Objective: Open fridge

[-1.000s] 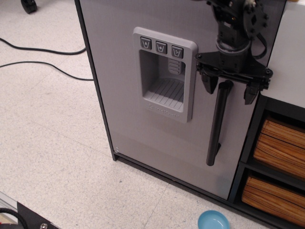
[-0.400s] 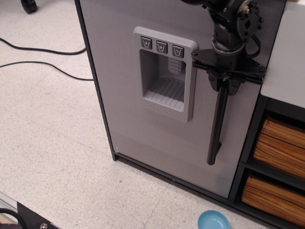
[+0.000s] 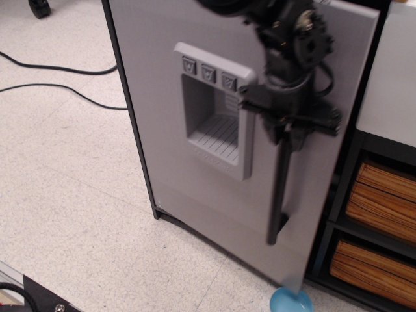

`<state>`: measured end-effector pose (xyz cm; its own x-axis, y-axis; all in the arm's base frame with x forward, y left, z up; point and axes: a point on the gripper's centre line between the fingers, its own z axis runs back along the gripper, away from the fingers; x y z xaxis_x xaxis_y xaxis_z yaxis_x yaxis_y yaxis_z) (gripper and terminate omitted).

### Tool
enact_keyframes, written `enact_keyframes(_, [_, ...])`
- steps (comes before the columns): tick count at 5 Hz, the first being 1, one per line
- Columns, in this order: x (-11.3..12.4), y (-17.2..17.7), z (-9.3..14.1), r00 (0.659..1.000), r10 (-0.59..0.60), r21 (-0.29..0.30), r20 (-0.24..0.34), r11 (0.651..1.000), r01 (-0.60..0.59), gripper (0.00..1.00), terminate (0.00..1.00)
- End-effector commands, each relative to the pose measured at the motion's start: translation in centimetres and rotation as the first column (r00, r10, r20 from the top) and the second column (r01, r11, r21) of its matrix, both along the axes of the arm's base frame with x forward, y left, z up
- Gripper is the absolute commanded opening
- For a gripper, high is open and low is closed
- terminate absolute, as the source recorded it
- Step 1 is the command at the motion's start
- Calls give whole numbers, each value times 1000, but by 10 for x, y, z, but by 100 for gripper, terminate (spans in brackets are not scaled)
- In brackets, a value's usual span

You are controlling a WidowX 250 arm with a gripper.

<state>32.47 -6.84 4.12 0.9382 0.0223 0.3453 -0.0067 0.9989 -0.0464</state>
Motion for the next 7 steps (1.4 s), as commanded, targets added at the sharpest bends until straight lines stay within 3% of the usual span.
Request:
enact_keyframes(1, [-38,22,37,995,-29,14,92,1000,28,0,0])
enact_keyframes(2, [-59,47,49,997,-42,49,69,998,38,0,0])
enact_keyframes(3, [-73,57,64,994,108,83,-17,991,-106,100,0])
enact_keyframes(4, [-88,47,54,989,72,137,-133,989,-53,100,0])
enact_keyframes(5, [-90,5,25,976,5,113,-217,993,20,100,0])
enact_keyframes(6, [-88,-37,7,966,-76,96,-249,990,103,100,0])
enact_keyframes(7, [-84,-67,1,962,-133,76,-237,985,155,100,0])
